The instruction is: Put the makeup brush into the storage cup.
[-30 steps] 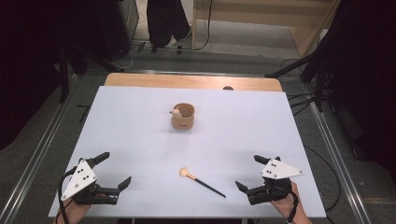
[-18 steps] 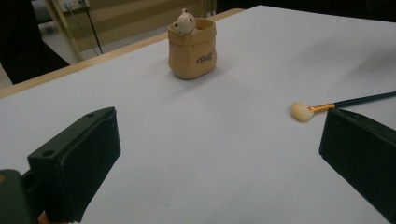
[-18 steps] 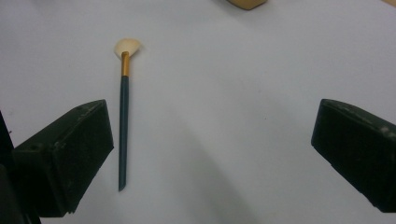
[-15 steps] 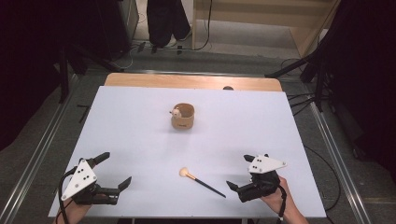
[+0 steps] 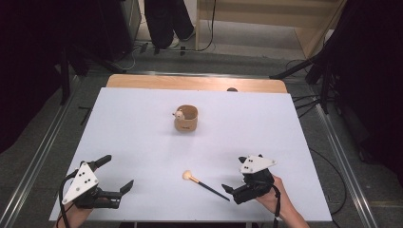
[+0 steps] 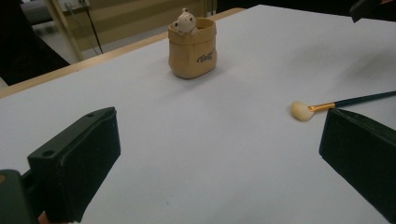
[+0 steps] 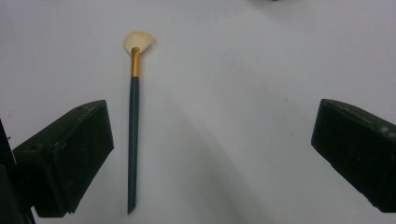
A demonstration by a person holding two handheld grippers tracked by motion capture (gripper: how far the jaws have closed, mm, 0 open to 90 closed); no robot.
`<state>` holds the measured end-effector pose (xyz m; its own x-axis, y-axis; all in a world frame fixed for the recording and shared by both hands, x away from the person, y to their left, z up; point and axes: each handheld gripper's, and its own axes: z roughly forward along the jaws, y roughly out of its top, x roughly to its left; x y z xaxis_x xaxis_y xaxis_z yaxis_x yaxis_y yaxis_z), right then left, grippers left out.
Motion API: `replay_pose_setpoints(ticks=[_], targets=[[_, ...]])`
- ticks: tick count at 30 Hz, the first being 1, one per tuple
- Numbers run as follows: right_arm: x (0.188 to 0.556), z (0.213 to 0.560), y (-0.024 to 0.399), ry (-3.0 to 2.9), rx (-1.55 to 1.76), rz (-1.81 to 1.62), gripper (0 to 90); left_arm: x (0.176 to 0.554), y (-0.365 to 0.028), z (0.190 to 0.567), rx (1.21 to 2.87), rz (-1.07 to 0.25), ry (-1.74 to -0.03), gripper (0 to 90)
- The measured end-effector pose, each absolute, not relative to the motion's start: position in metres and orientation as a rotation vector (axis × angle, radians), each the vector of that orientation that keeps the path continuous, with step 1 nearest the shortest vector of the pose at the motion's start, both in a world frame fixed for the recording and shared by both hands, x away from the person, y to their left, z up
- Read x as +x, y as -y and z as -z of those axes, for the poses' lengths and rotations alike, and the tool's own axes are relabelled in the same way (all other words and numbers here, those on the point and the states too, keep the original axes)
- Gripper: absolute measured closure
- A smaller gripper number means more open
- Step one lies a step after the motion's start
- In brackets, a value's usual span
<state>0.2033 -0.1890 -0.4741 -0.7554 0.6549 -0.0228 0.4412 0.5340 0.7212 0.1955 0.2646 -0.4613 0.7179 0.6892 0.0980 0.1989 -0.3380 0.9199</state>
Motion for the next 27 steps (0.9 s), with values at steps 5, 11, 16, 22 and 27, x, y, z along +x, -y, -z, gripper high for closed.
replay_pose_setpoints(ticks=[5, 11, 16, 22, 27], targets=[[0.206, 0.474, 0.184, -2.503, 0.909, -1.037, 0.0, 0.195, -0.264, 0.461, 1.883, -0.590, -0.687, 0.0], [0.209, 0.473, 0.177, -2.529, 0.896, -1.017, 0.0, 0.195, -0.265, 0.461, 1.887, -0.591, -0.687, 0.0], [0.213, 0.472, 0.170, -2.563, 0.908, -0.971, 0.0, 0.195, -0.265, 0.461, 1.889, -0.590, -0.687, 0.0], [0.216, 0.468, 0.162, -2.586, 0.916, -0.923, 0.0, 0.195, -0.265, 0.462, 1.887, -0.591, -0.689, 0.0], [0.219, 0.465, 0.155, -2.595, 0.935, -0.863, 0.0, 0.195, -0.265, 0.462, 1.885, -0.590, -0.690, 0.0]])
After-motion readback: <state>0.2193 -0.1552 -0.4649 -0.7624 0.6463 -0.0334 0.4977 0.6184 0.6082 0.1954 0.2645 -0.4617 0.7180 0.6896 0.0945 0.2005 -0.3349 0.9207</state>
